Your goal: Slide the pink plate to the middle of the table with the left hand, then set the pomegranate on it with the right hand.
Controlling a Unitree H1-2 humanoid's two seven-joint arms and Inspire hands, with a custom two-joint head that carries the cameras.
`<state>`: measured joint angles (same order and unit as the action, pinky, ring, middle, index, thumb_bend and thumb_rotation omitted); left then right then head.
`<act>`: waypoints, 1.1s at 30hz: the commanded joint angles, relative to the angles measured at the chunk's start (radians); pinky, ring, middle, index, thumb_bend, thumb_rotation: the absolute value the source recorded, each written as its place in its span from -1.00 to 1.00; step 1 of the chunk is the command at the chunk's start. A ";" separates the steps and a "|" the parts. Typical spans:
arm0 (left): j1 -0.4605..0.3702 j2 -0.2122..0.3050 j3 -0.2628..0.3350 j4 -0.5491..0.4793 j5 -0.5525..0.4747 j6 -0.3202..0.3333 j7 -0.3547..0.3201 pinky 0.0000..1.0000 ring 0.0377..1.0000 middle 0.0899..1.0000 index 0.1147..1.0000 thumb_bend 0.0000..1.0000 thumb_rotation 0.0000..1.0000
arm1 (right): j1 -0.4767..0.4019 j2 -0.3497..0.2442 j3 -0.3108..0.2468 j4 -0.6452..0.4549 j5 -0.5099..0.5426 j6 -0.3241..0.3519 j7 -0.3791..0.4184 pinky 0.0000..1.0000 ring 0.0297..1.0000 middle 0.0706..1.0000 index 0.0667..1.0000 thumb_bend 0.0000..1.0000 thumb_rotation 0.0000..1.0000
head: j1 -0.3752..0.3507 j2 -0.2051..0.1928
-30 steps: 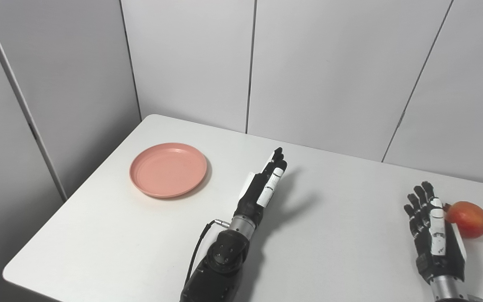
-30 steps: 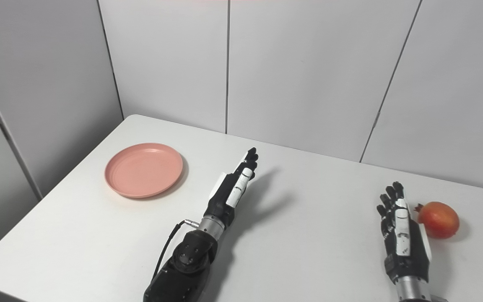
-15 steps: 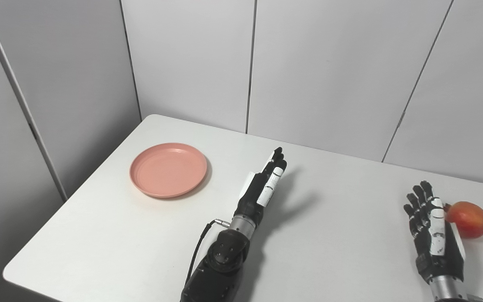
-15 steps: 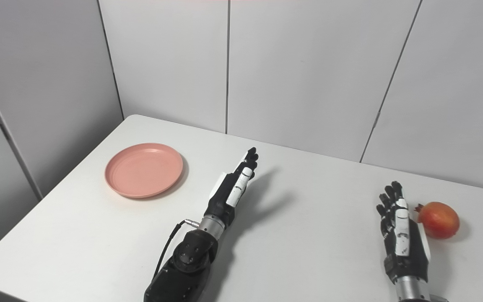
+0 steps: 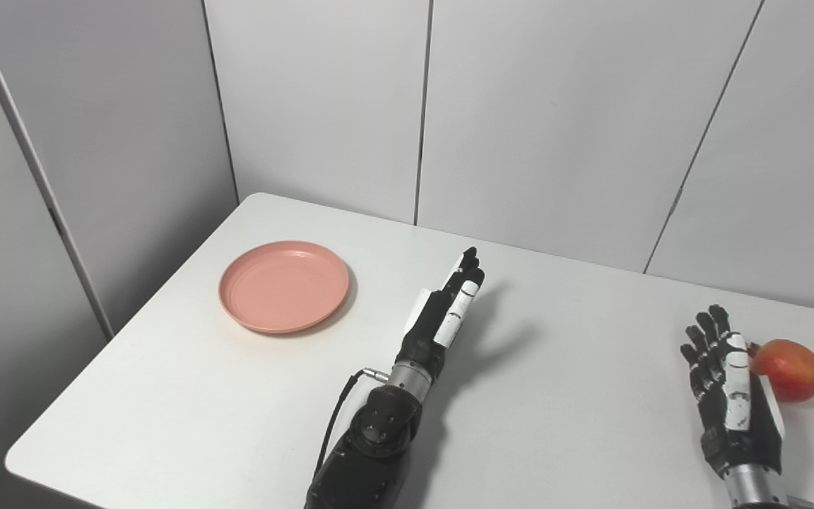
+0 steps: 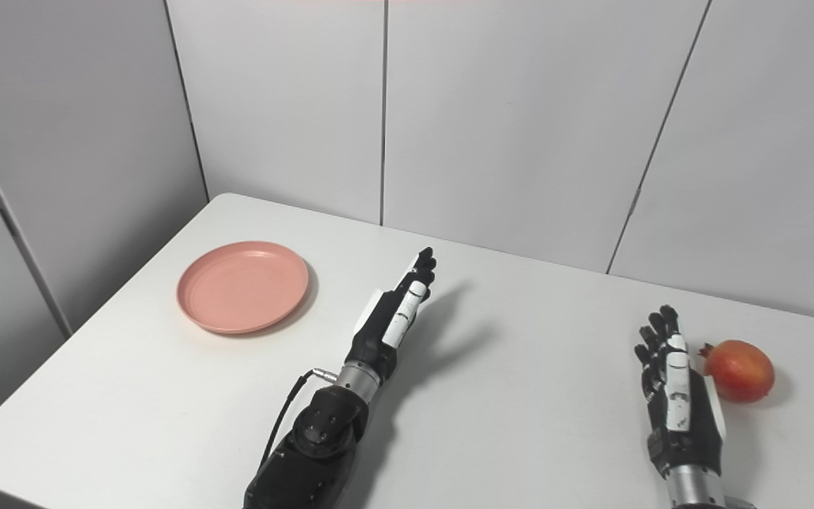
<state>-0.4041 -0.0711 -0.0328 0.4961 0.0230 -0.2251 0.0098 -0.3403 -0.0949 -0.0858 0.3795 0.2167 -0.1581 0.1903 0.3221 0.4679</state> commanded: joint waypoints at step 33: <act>-0.016 0.049 0.074 -0.367 -0.028 0.134 0.043 0.87 0.91 0.93 0.95 0.41 1.00 | -0.012 -0.021 -0.006 0.062 0.012 -0.066 0.041 1.00 1.00 1.00 1.00 0.27 0.98 | 0.032 -0.004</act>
<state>-0.3611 -0.0256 0.0347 0.1711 -0.0133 -0.0902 0.0368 -0.3677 -0.1072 -0.0907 0.4211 0.2288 -0.1733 0.2172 0.3528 0.4633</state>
